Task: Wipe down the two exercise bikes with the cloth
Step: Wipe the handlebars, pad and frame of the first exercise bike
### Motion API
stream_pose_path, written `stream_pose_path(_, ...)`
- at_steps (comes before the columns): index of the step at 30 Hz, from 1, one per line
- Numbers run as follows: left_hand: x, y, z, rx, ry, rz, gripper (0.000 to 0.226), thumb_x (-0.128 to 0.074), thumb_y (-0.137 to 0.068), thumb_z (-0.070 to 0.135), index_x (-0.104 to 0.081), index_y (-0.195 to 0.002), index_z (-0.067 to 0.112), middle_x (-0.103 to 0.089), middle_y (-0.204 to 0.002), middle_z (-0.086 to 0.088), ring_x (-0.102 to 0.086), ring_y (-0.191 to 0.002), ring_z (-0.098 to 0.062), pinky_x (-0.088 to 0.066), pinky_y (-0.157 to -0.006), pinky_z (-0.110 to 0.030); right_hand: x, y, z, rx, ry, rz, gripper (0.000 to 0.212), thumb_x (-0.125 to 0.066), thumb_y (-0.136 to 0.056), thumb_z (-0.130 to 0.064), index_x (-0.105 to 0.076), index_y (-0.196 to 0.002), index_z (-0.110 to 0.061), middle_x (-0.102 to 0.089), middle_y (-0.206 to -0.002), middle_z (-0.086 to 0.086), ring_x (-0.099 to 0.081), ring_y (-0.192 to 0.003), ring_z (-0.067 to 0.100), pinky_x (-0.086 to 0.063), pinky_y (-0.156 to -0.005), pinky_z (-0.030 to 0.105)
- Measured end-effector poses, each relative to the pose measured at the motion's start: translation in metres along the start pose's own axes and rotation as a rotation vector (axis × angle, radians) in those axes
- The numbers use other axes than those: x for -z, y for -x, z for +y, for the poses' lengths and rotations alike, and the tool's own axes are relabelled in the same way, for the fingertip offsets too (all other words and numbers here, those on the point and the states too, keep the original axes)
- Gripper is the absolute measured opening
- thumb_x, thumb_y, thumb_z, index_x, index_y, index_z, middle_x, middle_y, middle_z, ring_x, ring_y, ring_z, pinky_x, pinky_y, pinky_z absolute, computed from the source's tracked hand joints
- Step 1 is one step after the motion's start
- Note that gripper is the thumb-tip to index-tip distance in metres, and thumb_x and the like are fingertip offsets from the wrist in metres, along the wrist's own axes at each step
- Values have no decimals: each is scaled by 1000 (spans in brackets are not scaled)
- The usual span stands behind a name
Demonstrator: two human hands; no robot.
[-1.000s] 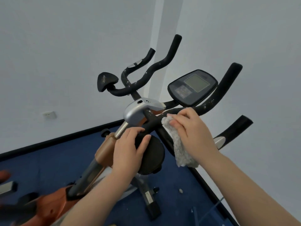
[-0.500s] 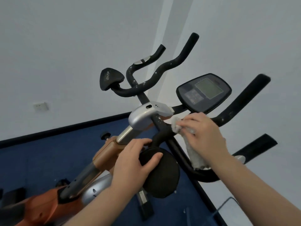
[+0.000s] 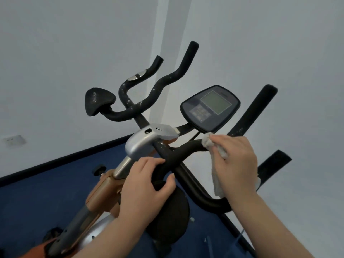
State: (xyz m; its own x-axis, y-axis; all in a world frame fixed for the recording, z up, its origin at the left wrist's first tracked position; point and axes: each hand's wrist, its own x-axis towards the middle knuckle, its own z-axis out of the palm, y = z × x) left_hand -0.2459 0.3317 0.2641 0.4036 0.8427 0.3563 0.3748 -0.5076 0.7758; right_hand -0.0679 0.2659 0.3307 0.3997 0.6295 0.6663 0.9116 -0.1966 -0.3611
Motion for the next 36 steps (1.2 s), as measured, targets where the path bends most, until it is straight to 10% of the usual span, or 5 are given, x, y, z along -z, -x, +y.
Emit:
stream_pose_path(13, -4, -38, 31, -110, -186, -191, 37, -54, -85, 39, -54, -121, 30, -53, -116, 12, -48, -108, -11, -44, -90, -36, 20, -9, 20, 13, 103, 135, 16, -69, -85, -9, -73, -100, -11, -71, -98, -6, -47, -91, 8, -30, -88, 2)
stream_pose_path(20, -24, -53, 48, -189, -219, -203, 37, -54, -86, 31, -52, -122, 26, -53, -113, 8, -46, -106, -15, -44, -86, -34, 15, -13, 22, 114, 153, -151, 13, -68, -82, -2, -74, -91, -10, -73, -93, -3, -52, -82, 19, -40, -79, 21)
stream_pose_path(26, -28, -52, 45, -217, -194, -165, 38, -55, -84, 33, -54, -122, 28, -53, -114, 11, -45, -105, -11, -42, -86, -30, 57, -29, 44, -7, 170, 116, 16, -70, -82, -6, -74, -95, -13, -71, -101, -4, -50, -90, 13, -32, -84, 7)
stream_pose_path(30, -39, -62, 59, -239, -149, -191, 36, -57, -84, 27, -57, -120, 26, -54, -115, 9, -47, -106, -15, -42, -91, -37, 30, -29, 30, 135, 164, -126, 8, -70, -81, -7, -75, -87, -11, -70, -97, 1, -59, -91, 23, -44, -82, 25)
stream_pose_path(36, -43, -66, 56, -241, -130, -183, 36, -58, -84, 26, -59, -119, 26, -53, -111, 12, -44, -105, -13, -42, -90, -35, 64, -60, 70, -190, 258, 104, 14, -69, -80, -7, -76, -88, -17, -66, -96, -1, -53, -94, 14, -28, -74, 13)
